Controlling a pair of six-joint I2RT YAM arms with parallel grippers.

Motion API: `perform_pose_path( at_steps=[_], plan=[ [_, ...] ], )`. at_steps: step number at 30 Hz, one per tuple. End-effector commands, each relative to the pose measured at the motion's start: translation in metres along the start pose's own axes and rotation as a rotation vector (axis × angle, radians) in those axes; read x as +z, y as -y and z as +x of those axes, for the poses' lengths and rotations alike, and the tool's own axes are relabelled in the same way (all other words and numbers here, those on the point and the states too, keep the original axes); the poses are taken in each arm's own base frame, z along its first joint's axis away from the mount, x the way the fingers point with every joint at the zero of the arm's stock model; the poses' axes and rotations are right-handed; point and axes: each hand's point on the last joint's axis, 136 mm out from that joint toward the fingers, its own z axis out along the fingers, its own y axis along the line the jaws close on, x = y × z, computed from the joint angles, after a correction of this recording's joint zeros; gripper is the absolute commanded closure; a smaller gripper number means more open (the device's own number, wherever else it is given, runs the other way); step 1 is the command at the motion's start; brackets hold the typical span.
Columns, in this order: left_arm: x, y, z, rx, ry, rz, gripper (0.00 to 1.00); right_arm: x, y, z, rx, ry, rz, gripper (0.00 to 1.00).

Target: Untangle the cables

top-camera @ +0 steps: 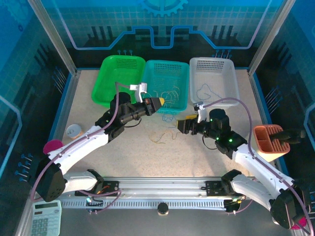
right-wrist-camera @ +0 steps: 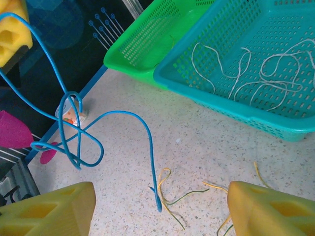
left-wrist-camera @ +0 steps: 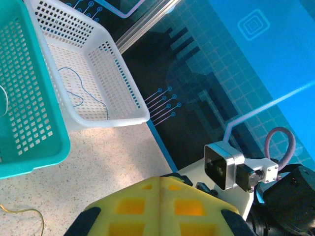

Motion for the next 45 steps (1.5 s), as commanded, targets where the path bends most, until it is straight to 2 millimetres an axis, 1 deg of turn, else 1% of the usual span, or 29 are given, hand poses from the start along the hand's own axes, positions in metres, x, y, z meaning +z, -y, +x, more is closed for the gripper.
perform_pose_path(
  at_steps=[1,4,9,14,18,20,22,23,26,27,28,30,32,34,35,37,40,45],
  plan=[
    [-0.003,0.006,-0.010,0.026,0.031,0.010,1.00,0.004,-0.006,-0.003,-0.047,0.005,-0.047,0.27],
    [-0.004,0.011,-0.012,0.014,0.042,0.028,1.00,0.010,-0.003,0.004,-0.046,-0.007,-0.062,0.26],
    [-0.005,0.016,-0.016,0.003,0.056,0.046,1.00,0.020,-0.006,0.011,-0.033,-0.026,-0.097,0.26],
    [-0.006,0.019,-0.018,-0.002,0.060,0.059,1.00,0.032,-0.009,0.014,-0.027,-0.041,-0.121,0.27],
    [-0.006,0.021,-0.019,-0.005,0.066,0.066,1.00,0.047,-0.009,0.017,-0.018,-0.051,-0.126,0.29],
    [-0.006,0.021,-0.020,-0.008,0.068,0.066,1.00,0.057,-0.009,0.016,-0.006,-0.039,-0.135,0.31],
    [-0.006,0.021,-0.020,-0.008,0.069,0.065,1.00,0.067,-0.009,0.017,0.014,-0.036,-0.149,0.38],
    [-0.006,0.021,-0.019,-0.008,0.069,0.065,1.00,0.071,-0.009,0.017,0.023,-0.035,-0.154,0.43],
    [-0.008,0.020,-0.019,-0.009,0.071,0.059,1.00,0.080,-0.006,0.018,0.040,-0.037,-0.151,0.80],
    [-0.009,0.021,-0.020,-0.003,0.076,0.059,1.00,0.081,-0.001,0.019,0.044,-0.039,-0.132,0.93],
    [-0.012,0.021,-0.022,0.002,0.081,0.056,1.00,0.081,0.006,0.021,0.046,-0.042,-0.102,1.00],
    [-0.019,0.024,-0.027,0.015,0.098,0.049,1.00,0.078,0.025,0.026,0.056,-0.049,-0.027,1.00],
    [-0.030,0.025,-0.036,0.024,0.131,0.042,1.00,0.070,0.052,0.032,0.086,-0.053,0.073,1.00],
    [-0.043,0.026,-0.047,0.029,0.176,0.038,1.00,0.057,0.085,0.037,0.139,-0.048,0.194,1.00],
    [-0.049,0.026,-0.051,0.029,0.194,0.036,1.00,0.049,0.100,0.043,0.172,-0.056,0.243,1.00],
    [-0.059,0.024,-0.057,0.030,0.228,0.028,1.00,0.035,0.119,0.043,0.230,-0.035,0.296,1.00],
    [-0.069,0.019,-0.060,0.028,0.266,0.015,1.00,0.023,0.125,0.036,0.244,-0.013,0.317,1.00],
    [-0.073,0.008,-0.054,0.015,0.273,-0.005,1.00,0.015,0.120,0.014,0.215,0.008,0.338,1.00]
  ],
)
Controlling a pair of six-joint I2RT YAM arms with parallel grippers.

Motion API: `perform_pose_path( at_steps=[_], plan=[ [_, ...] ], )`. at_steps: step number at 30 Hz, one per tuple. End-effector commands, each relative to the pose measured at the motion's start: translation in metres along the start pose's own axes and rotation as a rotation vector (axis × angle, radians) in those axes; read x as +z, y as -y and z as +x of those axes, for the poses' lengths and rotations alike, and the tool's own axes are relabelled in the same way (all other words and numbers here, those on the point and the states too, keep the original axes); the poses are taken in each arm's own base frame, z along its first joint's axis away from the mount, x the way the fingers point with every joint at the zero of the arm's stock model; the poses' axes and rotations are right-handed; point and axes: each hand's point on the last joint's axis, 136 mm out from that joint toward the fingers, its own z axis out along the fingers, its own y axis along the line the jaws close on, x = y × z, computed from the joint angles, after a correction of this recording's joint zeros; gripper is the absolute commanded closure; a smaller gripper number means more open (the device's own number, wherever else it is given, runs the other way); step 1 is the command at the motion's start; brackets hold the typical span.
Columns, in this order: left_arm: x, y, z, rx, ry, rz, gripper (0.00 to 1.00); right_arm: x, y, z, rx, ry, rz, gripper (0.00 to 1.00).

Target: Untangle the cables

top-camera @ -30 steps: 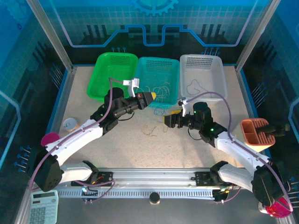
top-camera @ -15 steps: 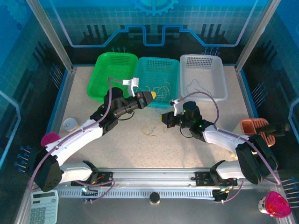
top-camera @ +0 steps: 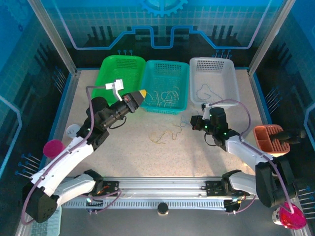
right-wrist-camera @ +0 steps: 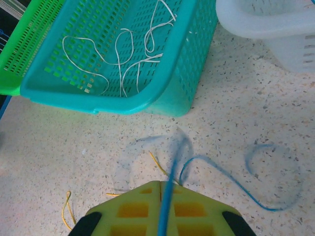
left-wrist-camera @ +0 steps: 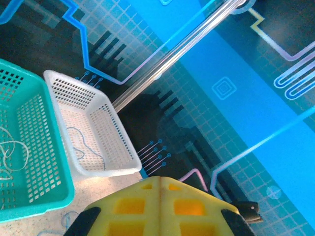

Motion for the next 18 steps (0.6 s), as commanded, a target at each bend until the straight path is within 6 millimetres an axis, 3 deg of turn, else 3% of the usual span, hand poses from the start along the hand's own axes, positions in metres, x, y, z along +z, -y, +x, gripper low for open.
perform_pose_path(
  at_steps=[1,6,12,13,16,18],
  plan=[
    [-0.003,-0.014,0.003,-0.005,0.017,-0.034,1.00,-0.011,-0.005,-0.021,-0.012,0.031,0.021,1.00],
    [-0.007,-0.024,0.011,-0.001,0.005,-0.059,0.97,-0.025,-0.042,-0.049,-0.066,0.041,-0.082,1.00],
    [-0.008,-0.026,0.022,0.049,-0.060,-0.068,0.47,-0.051,-0.082,-0.080,-0.128,0.039,-0.173,1.00],
    [-0.007,-0.026,0.024,0.060,-0.079,-0.069,0.38,-0.059,-0.094,-0.092,-0.145,0.055,-0.198,1.00],
    [-0.004,-0.029,0.034,0.103,-0.146,-0.078,0.17,-0.067,-0.113,-0.100,-0.171,0.026,-0.248,1.00],
    [-0.001,-0.032,0.040,0.137,-0.191,-0.085,0.08,-0.072,-0.124,-0.102,-0.189,0.004,-0.282,1.00]
  ],
)
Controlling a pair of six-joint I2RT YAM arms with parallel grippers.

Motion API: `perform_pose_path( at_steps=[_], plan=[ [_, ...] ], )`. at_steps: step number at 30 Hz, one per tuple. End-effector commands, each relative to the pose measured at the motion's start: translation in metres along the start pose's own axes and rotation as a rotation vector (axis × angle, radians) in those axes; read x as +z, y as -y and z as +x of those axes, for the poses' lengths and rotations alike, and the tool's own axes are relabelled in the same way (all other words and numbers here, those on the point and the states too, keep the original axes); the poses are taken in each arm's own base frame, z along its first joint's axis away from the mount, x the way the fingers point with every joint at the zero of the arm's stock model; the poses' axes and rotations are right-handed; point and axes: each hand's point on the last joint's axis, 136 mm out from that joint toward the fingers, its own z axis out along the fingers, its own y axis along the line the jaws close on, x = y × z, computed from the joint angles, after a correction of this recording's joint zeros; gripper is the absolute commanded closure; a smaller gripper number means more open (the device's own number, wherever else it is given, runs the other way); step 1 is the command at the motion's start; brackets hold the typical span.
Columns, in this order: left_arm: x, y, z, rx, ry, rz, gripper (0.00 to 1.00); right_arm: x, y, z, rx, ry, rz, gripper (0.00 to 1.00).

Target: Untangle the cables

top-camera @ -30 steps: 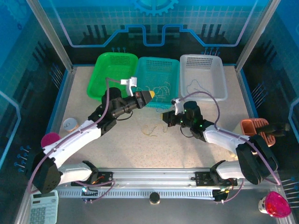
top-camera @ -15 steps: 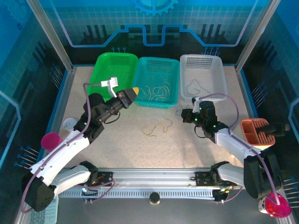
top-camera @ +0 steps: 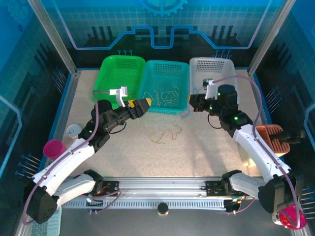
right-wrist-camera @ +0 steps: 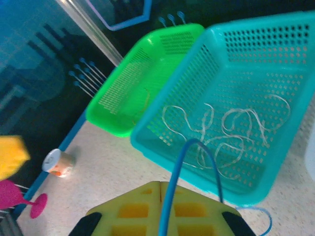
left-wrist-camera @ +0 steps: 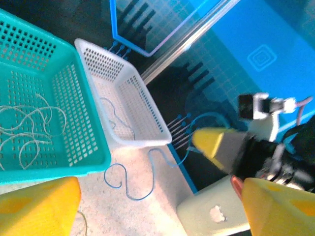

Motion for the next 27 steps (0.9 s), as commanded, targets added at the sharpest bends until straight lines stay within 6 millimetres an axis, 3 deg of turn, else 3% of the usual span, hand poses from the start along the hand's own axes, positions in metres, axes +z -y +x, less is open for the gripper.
perform_pose_path(
  at_steps=[1,7,13,19,27],
  plan=[
    [0.005,0.005,0.008,0.099,-0.089,0.010,0.03,-0.004,-0.022,0.007,-0.023,-0.101,-0.078,1.00],
    [0.019,0.006,0.023,0.189,-0.197,0.056,0.01,-0.010,-0.054,0.003,-0.083,-0.151,-0.172,1.00],
    [0.030,0.021,0.031,0.274,-0.258,0.145,0.01,-0.014,-0.079,0.008,-0.121,-0.197,-0.245,1.00],
    [0.037,0.039,0.051,0.361,-0.337,0.208,0.01,-0.013,-0.094,0.017,-0.140,-0.224,-0.276,1.00],
    [0.045,0.043,0.071,0.404,-0.387,0.229,0.01,-0.013,-0.103,0.025,-0.156,-0.244,-0.292,1.00]
  ],
)
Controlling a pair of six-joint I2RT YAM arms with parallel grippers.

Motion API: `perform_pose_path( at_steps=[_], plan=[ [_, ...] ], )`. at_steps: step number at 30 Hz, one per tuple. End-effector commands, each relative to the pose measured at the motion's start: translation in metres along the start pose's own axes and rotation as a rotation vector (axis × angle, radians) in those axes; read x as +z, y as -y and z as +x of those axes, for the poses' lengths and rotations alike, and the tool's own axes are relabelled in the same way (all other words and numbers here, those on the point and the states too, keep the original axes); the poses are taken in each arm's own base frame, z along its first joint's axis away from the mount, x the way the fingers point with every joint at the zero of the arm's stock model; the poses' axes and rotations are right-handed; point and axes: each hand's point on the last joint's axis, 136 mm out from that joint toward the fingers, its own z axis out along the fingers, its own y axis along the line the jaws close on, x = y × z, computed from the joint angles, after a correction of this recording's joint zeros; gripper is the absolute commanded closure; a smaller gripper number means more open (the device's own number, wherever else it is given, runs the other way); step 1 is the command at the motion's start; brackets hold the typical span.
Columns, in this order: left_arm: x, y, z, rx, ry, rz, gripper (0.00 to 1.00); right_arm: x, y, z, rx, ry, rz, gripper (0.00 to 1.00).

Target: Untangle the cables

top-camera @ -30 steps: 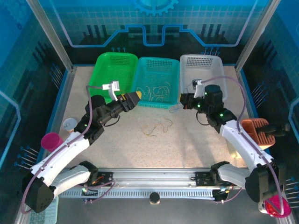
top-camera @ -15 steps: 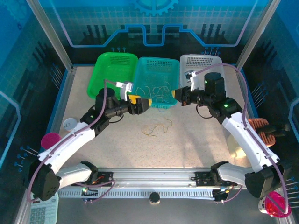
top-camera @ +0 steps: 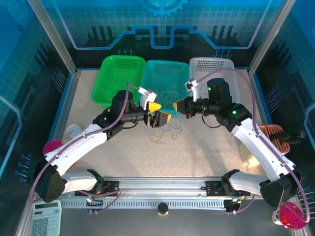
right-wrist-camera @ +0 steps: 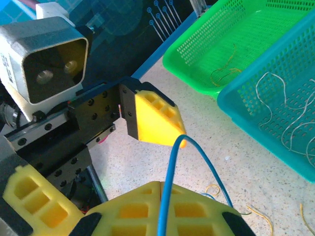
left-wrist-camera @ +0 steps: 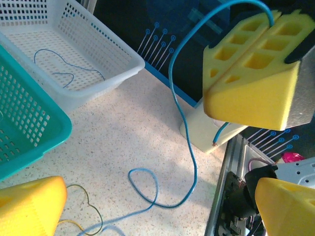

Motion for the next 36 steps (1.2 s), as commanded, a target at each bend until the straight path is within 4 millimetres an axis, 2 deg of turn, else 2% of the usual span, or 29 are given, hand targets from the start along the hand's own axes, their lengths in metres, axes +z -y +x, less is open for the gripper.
perform_pose_path(
  at_steps=[1,9,11,15,17,22,26,31,36],
  plan=[
    [0.006,0.007,-0.001,0.054,-0.021,0.028,0.01,-0.002,-0.011,-0.003,-0.027,-0.003,-0.018,1.00],
    [0.025,0.003,0.004,0.051,-0.044,0.055,0.02,-0.003,-0.029,-0.011,-0.031,0.030,-0.067,1.00],
    [0.031,0.002,0.005,0.044,-0.038,0.068,0.07,-0.004,-0.034,-0.015,-0.026,0.044,-0.086,1.00],
    [0.041,-0.001,0.005,0.023,-0.007,0.088,0.25,-0.011,-0.044,-0.027,-0.020,0.096,-0.113,1.00],
    [0.045,-0.003,0.006,0.009,0.005,0.092,0.31,-0.015,-0.048,-0.034,-0.024,0.125,-0.124,1.00],
    [0.052,-0.005,0.006,-0.024,0.039,0.123,0.52,-0.028,-0.058,-0.055,-0.037,0.215,-0.138,1.00],
    [0.054,-0.006,0.006,-0.043,0.059,0.133,0.65,-0.038,-0.064,-0.071,-0.036,0.277,-0.151,1.00],
    [0.056,-0.009,0.009,-0.067,0.069,0.136,0.70,-0.049,-0.068,-0.087,-0.028,0.343,-0.162,1.00],
    [0.062,-0.015,0.016,-0.101,0.071,0.140,0.71,-0.057,-0.072,-0.100,-0.027,0.389,-0.169,1.00]
  ],
)
